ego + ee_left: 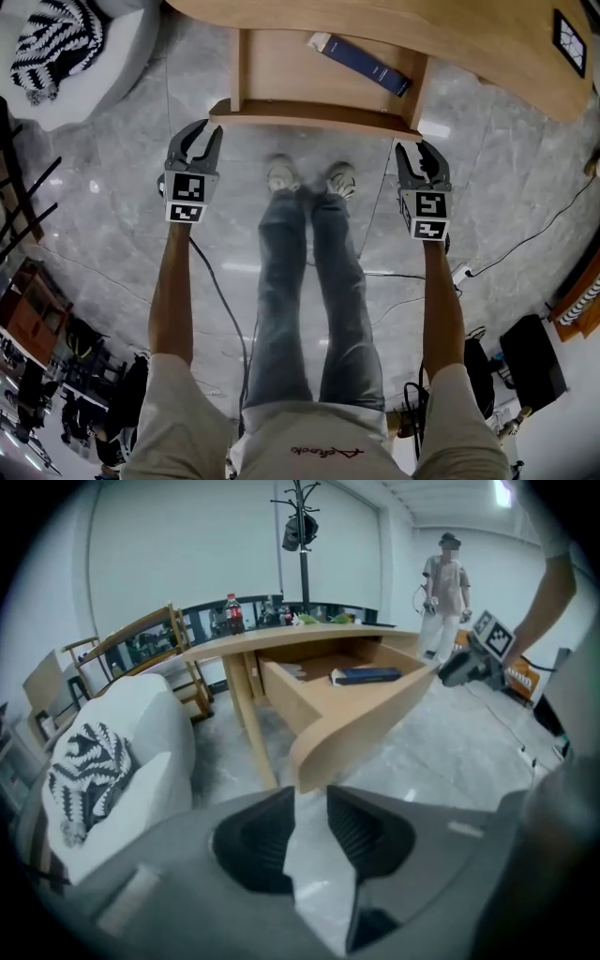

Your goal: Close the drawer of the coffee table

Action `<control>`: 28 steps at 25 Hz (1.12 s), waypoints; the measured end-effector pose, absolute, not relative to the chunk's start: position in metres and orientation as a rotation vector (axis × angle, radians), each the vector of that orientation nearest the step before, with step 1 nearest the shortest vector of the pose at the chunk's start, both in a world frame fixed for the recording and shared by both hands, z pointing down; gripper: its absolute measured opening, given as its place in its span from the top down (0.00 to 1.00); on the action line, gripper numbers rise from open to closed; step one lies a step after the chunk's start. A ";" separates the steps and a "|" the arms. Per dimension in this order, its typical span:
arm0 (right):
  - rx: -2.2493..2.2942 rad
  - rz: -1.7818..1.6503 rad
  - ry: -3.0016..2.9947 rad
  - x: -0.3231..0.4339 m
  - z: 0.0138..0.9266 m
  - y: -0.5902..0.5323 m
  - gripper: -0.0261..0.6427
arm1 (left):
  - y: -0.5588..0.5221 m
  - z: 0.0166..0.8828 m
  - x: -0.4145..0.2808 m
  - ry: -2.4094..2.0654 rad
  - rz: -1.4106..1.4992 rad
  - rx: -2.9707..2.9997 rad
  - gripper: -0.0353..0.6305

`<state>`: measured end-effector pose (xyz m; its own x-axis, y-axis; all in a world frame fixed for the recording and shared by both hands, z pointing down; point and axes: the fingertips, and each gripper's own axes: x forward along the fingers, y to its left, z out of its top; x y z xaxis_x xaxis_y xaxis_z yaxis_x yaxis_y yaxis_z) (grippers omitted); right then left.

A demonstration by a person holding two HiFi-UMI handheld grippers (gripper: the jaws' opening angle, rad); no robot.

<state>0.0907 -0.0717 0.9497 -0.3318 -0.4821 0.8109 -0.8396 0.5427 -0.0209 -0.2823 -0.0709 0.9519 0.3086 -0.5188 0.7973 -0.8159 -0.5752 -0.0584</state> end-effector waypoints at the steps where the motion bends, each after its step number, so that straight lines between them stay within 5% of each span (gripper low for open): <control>1: 1.065 0.569 -1.984 0.091 0.952 -0.074 0.71 | -0.073 0.954 -0.283 -1.195 1.154 2.221 0.78; 8: 1.068 0.576 -1.968 0.088 0.965 -0.085 0.65 | -0.088 0.964 -0.278 -1.167 1.157 2.226 0.61; 28: 1.053 0.631 -1.972 0.084 0.972 -0.100 0.70 | -0.101 0.965 -0.258 -1.178 1.085 2.204 0.61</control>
<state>0.0836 -0.0998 0.9723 -0.3369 -0.4494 0.8274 -0.8463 0.5296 -0.0569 -0.2579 -0.1012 0.9653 0.3384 -0.5085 0.7918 -0.8308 -0.5566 -0.0024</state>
